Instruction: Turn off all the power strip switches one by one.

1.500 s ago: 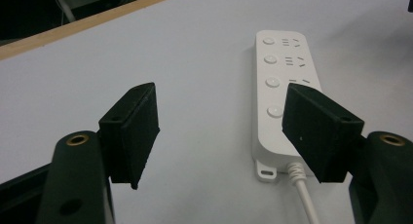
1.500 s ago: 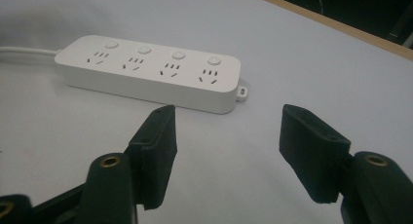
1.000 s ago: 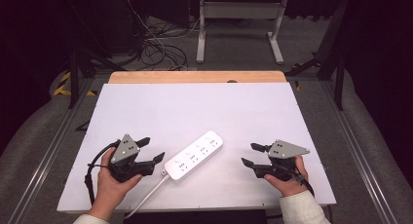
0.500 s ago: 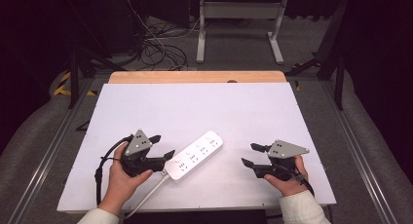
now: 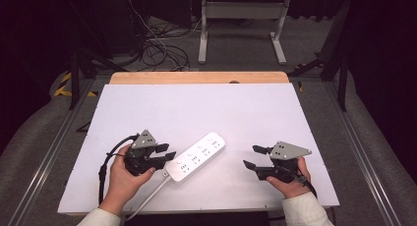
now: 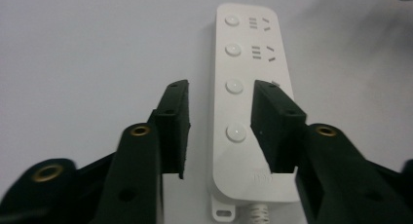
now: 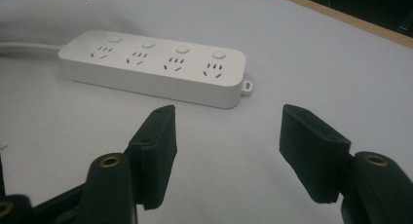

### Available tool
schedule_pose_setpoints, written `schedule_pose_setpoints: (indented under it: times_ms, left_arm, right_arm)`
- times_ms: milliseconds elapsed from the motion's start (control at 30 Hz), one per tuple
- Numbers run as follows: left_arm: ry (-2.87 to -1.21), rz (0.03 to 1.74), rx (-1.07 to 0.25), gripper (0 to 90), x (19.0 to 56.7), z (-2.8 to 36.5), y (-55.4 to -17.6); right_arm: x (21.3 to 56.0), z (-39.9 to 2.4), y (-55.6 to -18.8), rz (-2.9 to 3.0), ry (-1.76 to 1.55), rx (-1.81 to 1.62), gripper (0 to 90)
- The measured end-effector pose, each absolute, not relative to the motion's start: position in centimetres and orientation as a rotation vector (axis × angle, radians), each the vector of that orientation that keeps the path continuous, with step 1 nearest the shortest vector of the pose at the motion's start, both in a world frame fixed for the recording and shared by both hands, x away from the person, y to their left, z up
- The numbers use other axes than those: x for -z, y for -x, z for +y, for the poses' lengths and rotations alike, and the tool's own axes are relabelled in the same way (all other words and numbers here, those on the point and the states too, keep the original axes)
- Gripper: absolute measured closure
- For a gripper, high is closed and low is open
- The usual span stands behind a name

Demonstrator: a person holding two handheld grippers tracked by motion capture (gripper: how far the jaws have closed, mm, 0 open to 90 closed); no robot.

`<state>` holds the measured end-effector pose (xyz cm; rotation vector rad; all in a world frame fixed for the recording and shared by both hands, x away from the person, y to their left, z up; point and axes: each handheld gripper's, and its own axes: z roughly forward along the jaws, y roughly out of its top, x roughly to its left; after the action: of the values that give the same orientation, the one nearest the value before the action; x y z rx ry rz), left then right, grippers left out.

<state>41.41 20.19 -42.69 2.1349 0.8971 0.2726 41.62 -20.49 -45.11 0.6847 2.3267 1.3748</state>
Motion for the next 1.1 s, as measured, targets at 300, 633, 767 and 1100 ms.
schedule_pose_setpoints:
  times_ms: [300,633,767,1100]
  left_arm:
    - [-2.223,1.005,-0.186,86.7,42.8,19.4,-42.5]
    - [-2.304,1.017,-0.123,89.9,43.2,17.9,-43.4]
    - [-2.317,1.014,-0.105,89.9,43.4,17.4,-43.8]
    - [-2.334,1.013,-0.087,89.9,44.1,16.7,-44.2]
  right_arm:
    - [45.2,-20.5,-41.6,2.33,-0.684,-1.373,39.4]
    - [45.2,-20.5,-41.7,2.331,-0.68,-1.367,39.4]
    - [45.2,-20.5,-41.7,2.333,-0.677,-1.365,39.4]
    - [45.2,-20.5,-41.7,2.335,-0.679,-1.365,39.4]
